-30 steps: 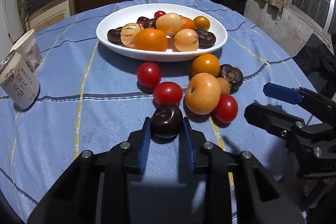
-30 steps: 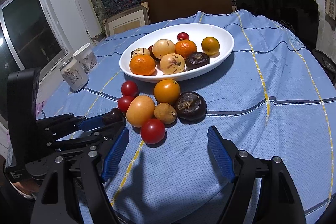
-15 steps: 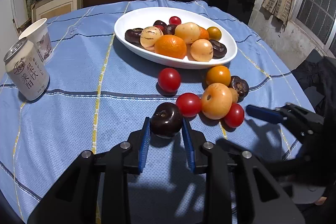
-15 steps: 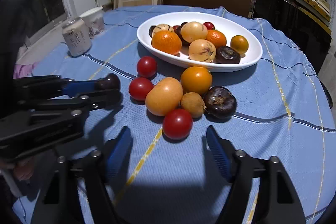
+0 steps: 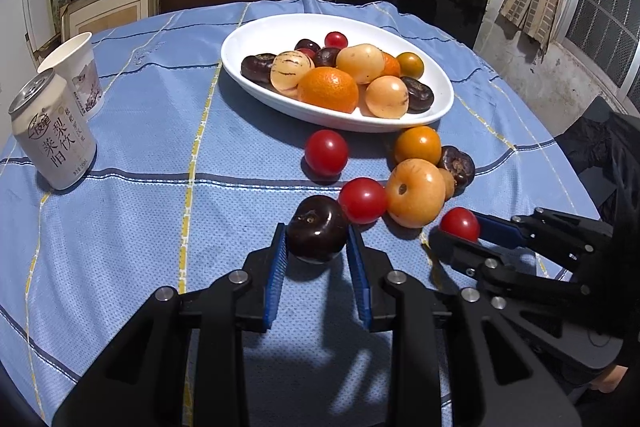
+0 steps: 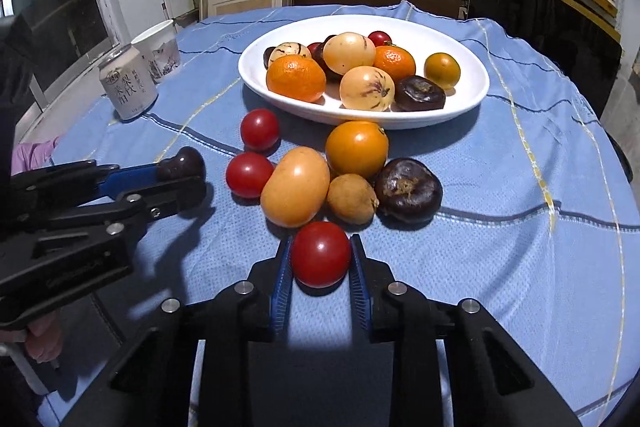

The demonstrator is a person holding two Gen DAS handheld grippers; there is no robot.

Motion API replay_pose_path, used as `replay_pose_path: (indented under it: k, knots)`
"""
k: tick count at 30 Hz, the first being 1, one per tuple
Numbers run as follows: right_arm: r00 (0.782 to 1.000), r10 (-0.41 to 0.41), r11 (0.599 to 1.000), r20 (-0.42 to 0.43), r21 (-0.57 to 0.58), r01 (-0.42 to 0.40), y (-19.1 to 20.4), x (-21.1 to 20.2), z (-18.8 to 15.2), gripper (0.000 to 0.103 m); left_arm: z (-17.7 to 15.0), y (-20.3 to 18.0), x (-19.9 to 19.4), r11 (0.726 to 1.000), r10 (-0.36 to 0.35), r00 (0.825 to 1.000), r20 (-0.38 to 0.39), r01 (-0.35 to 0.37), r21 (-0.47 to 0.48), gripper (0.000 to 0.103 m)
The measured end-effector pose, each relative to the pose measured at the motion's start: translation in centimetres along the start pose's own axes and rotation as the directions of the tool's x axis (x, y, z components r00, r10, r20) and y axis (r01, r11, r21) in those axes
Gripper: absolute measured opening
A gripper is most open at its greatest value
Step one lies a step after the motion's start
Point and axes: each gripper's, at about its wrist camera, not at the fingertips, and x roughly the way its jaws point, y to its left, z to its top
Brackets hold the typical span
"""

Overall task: Organize fruits
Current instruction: 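Grasp a dark plum with the left tool while the right tool grasps a red tomato, then carry both fruits over the white plate and open both tools to release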

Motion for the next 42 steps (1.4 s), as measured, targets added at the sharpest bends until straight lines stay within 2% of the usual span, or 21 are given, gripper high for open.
replay_pose_path:
  k: [4, 11, 19, 27, 34, 36, 37, 38, 39, 41, 42]
  knots:
    - [1.000, 0.004, 1.000, 0.017, 0.020, -0.005, -0.5, -1.1, -0.1, 0.029, -0.1, -0.4, -0.4, 1.000, -0.014, 1.000, -0.002, 0.014, 0.003, 0.029]
    - [0.996, 0.024, 0.999, 0.088, 0.026, -0.026, -1.3, -3.7, 1.5, 0.029, 0.9, -1.5, -3.3, 0.998, -0.042, 0.998, 0.055, 0.039, 0.041, 0.029]
    - [0.977, 0.051, 0.999, 0.209, 0.008, -0.054, -2.5, -5.6, 7.9, 0.029, 6.9, -1.9, -4.4, 0.996, -0.052, 0.992, 0.116, 0.043, 0.080, 0.029]
    - [0.971, 0.111, 0.987, 0.210, 0.091, -0.132, -5.2, -1.1, 13.7, 0.028, 12.4, -1.0, -0.7, 0.999, -0.006, 0.992, 0.129, -0.001, 0.051, 0.029]
    - [0.982, 0.087, 0.987, 0.169, 0.120, -0.108, -5.5, 3.3, 15.4, 0.029, 14.8, 0.3, 4.4, 1.000, 0.013, 0.997, 0.075, -0.014, 0.015, 0.028]
    - [0.984, 0.072, 0.983, 0.166, 0.156, -0.098, -6.0, 4.4, 15.7, 0.034, 15.2, 0.8, 5.4, 1.000, 0.028, 0.996, 0.086, -0.028, -0.005, 0.028]
    - [0.983, 0.074, 0.980, 0.167, 0.173, -0.103, -6.3, 4.6, 15.8, 0.044, 15.2, 1.1, 5.7, 0.999, 0.033, 0.996, 0.086, -0.031, -0.019, 0.029]
    - [0.982, 0.082, 0.977, 0.168, 0.179, -0.112, -6.5, 4.7, 15.7, 0.047, 15.4, 1.4, 5.9, 0.999, 0.032, 0.996, 0.081, -0.029, -0.035, 0.033]
    - [0.981, 0.087, 0.976, 0.173, 0.182, -0.118, -6.7, 4.6, 15.5, 0.047, 15.4, 1.7, 6.0, 0.998, 0.033, 0.996, 0.082, -0.029, -0.050, 0.041]
    - [0.981, 0.079, 0.978, 0.176, 0.178, -0.111, -6.7, 4.2, 15.1, 0.051, 15.2, 1.8, 5.4, 0.998, 0.048, 0.993, 0.109, -0.042, -0.050, 0.051]
    - [0.980, 0.080, 0.977, 0.180, 0.179, -0.113, -6.7, 3.8, 14.8, 0.052, 15.1, 1.7, 5.1, 0.998, 0.054, 0.991, 0.119, -0.049, -0.044, 0.052]
